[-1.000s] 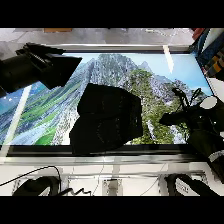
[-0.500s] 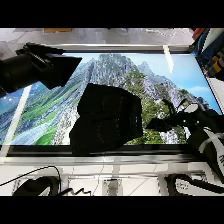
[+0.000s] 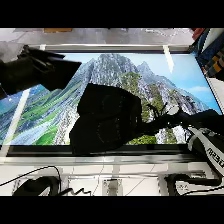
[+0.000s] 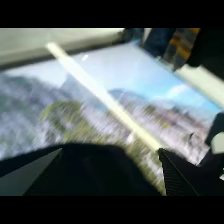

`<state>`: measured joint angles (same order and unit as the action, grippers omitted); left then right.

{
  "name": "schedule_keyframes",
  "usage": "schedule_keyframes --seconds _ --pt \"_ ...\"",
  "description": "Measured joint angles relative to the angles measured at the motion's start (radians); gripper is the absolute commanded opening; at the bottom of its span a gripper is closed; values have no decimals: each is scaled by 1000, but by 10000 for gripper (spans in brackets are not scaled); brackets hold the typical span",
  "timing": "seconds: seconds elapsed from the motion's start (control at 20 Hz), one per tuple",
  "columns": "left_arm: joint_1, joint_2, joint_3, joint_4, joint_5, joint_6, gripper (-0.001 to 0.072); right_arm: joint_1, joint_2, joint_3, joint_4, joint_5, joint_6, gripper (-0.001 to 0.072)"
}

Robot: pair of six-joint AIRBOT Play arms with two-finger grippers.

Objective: Fold the clothes and pants, and hang the long-sleeved shirts on hangers.

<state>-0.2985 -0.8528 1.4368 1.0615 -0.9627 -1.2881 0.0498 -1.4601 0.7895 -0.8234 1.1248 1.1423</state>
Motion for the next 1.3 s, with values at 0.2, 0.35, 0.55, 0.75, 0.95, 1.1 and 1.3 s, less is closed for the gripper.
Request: schedule_keyframes --seconds 0.2,0.35,0.55,0.75,0.95,1.1,1.3 --pt "2 0 -27 326 -182 -131 680 51 -8 0 9 -72 0 178" --pt "34 0 -108 500 -288 -177 332 70 -10 0 18 -116 0 47" --pt "138 0 -307 558 -351 -156 329 79 -10 1 27 -132 0 47" --pt "317 0 -563 358 -396 6 350 80 -10 1 29 -130 0 47" --pt "487 0 -757 138 -426 186 716 80 -10 1 32 -115 0 47" --pt "551 0 -862 65 -426 266 701 81 -10 1 32 -107 0 47" --pt "576 0 -978 21 -386 337 699 81 -10 1 33 -102 0 47"
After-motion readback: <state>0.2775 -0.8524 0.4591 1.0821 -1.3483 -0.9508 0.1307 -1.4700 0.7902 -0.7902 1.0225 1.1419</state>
